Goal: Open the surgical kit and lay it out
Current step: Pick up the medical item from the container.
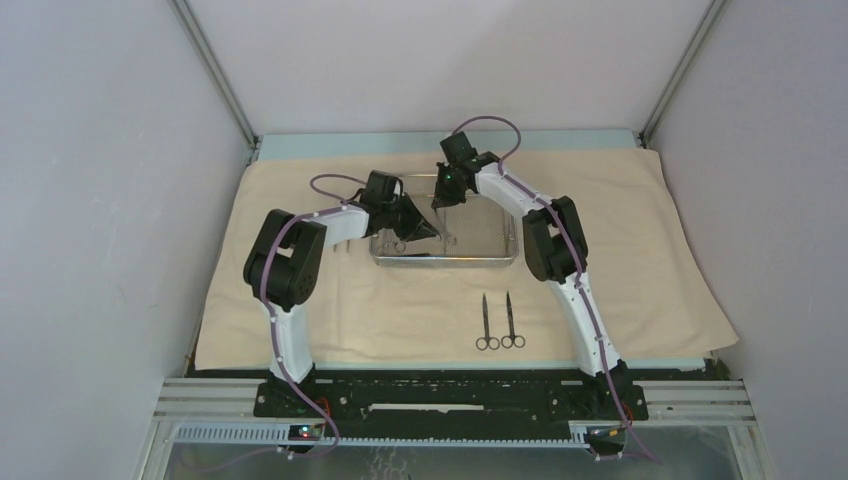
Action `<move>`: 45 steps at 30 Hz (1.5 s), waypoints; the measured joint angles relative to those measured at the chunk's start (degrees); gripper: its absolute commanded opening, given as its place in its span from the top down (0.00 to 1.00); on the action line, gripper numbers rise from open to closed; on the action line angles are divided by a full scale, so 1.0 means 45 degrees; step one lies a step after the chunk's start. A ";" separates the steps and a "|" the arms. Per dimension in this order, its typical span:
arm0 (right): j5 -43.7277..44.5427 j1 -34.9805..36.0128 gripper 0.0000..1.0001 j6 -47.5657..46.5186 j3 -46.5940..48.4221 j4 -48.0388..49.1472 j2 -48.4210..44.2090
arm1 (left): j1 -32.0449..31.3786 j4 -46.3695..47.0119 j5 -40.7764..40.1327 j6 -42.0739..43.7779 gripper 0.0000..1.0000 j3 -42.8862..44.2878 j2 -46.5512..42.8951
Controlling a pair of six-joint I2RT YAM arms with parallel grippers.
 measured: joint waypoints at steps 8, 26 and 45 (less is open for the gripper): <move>0.0010 -0.0078 1.00 0.0024 -0.0296 0.0063 -0.0253 | 0.0005 0.0461 0.0442 -0.0306 1.00 0.0000 0.0000; 0.0534 -0.0248 0.40 -0.0408 -0.0811 -0.0403 -0.3439 | 0.0015 -0.0097 -0.0155 0.0981 1.00 0.0005 -0.1088; 0.0928 -0.0651 0.39 -0.0792 -0.6523 0.0403 -0.9029 | -0.0097 -0.1899 -0.0845 0.3055 1.00 -0.2327 -0.7329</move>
